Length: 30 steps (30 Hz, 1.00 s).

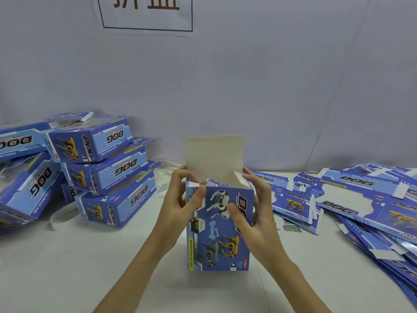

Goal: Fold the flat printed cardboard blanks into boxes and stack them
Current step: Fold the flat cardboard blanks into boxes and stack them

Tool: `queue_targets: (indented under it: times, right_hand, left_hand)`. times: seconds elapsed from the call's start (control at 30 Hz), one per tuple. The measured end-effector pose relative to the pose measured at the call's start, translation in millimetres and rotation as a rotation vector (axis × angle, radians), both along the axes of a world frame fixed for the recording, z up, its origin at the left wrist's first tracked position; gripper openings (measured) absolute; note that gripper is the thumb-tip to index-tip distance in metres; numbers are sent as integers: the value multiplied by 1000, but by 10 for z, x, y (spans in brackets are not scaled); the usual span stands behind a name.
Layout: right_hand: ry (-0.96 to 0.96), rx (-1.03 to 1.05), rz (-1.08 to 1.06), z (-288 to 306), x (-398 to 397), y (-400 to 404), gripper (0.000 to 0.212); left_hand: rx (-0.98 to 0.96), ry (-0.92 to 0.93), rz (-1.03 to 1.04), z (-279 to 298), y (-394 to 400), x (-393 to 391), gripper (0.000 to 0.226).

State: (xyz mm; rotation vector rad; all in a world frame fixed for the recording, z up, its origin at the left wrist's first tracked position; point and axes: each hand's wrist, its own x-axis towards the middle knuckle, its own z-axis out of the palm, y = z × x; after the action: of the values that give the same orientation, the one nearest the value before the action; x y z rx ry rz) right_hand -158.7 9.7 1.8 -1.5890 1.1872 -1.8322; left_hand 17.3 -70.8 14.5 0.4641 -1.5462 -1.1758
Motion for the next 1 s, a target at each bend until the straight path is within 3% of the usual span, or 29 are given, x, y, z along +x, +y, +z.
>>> queue_targets:
  times: [0.13,0.33,0.43,0.5,0.57,0.67,0.8,0.93,1.0]
  right_hand:
    - [150,-16,-116,-3,8,-9,52]
    - [136,-113,-151,-14,26,-3,68]
    - [284,-202,-206,-23,7,-45,48]
    - [328,-228,-226,-37,1,-57,42]
    - [284,-161,-172,-41,1,-26,36]
    - [95,-30,-60,38,1,43,41]
    - [-224,1,-146,191,-34,33,19]
    - [-439,34,-180,151,-92,16,31]
    - [-453,98,-146,97,-70,7,38]
  left_hand:
    - [-93,47,85,21,8,-25,34]
    - [-153,65,124,39,31,-31,64]
    - [-128,49,92,39,63,-5,67]
    - [-156,45,134,40,53,-13,51]
    - [-194,13,166,31,23,-27,33]
    - [-158,3,187,-10,8,-74,38]
    - [-259,-119,415,-112,-9,-137,65]
    - [-664,-491,433,-199,11,-164,102]
    - [-764,-671,516,-232,33,-200,115]
